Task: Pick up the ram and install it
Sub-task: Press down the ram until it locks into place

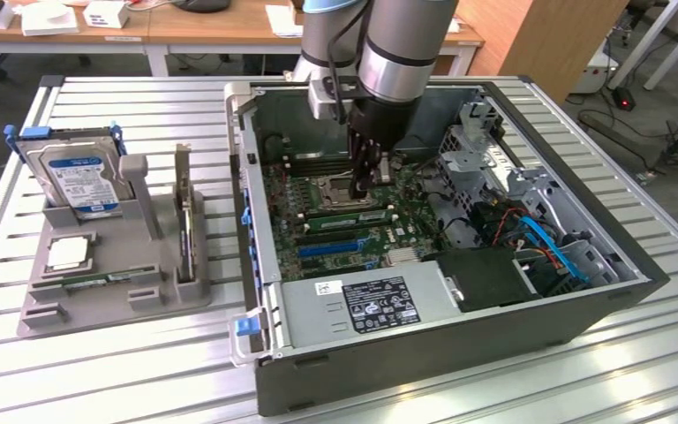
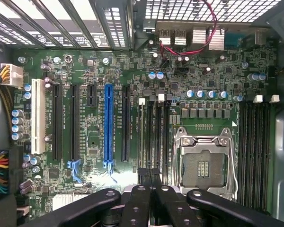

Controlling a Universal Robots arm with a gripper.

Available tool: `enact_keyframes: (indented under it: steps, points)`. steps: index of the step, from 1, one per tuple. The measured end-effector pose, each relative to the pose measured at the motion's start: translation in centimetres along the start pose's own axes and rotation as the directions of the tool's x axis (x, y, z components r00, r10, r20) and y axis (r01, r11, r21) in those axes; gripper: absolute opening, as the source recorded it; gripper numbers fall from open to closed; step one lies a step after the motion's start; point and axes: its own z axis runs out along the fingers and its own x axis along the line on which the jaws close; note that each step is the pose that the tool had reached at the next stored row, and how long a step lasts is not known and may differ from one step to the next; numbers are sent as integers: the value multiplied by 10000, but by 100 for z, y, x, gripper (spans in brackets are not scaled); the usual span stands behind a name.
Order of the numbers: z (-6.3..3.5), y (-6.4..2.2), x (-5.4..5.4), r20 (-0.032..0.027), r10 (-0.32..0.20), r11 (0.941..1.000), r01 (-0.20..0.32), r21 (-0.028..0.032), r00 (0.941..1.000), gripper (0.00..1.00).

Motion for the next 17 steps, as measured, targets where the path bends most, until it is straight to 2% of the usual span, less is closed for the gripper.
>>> enact_keyframes:
  steps: [5,17]
  points:
    - [36,-2,3,-2,-1,10000,1,-1,10000,9]
    - [38,-44,2,1,-1,10000,1,1,10000,9]
